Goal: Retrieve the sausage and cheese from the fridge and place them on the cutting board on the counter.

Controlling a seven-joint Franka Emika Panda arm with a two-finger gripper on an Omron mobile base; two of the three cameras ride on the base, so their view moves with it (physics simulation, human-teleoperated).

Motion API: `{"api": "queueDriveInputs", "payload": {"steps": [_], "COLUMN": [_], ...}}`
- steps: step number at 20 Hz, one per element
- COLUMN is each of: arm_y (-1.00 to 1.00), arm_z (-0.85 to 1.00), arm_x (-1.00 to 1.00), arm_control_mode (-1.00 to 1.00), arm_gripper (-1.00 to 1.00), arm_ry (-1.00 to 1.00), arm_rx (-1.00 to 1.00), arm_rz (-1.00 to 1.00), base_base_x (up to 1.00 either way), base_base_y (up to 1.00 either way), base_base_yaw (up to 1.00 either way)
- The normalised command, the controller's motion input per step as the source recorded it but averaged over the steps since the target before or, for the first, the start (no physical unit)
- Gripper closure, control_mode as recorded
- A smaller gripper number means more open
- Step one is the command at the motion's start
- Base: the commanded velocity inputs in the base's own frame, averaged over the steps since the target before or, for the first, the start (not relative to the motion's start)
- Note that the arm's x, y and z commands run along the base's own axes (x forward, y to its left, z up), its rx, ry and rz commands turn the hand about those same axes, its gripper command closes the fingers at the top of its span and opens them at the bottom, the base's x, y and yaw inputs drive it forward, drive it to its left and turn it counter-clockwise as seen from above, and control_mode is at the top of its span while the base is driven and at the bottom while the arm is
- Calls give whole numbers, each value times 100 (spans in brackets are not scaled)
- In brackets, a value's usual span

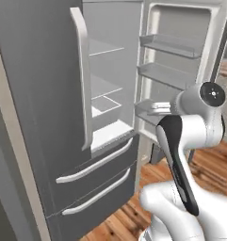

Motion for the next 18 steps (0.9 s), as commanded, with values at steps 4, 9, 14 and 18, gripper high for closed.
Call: {"api": "queueDriveInputs", "payload": {"steps": [4, 9, 14, 18], "arm_y": [0, 0, 0, 0], "arm_z": [0, 0, 0, 0], "arm_x": [0, 0, 0, 0], "arm_control_mode": [100, 100, 100, 100], "arm_gripper": [100, 100, 100, 100], "arm_ry": [0, 0, 0, 0], "arm_rx": [0, 0, 0, 0], "arm_rz": [0, 0, 0, 0], "base_base_x": [-57, -39, -9, 2], "base_base_y": [4, 3, 0, -4], "base_base_yaw": [-70, -73, -74, -73]}}
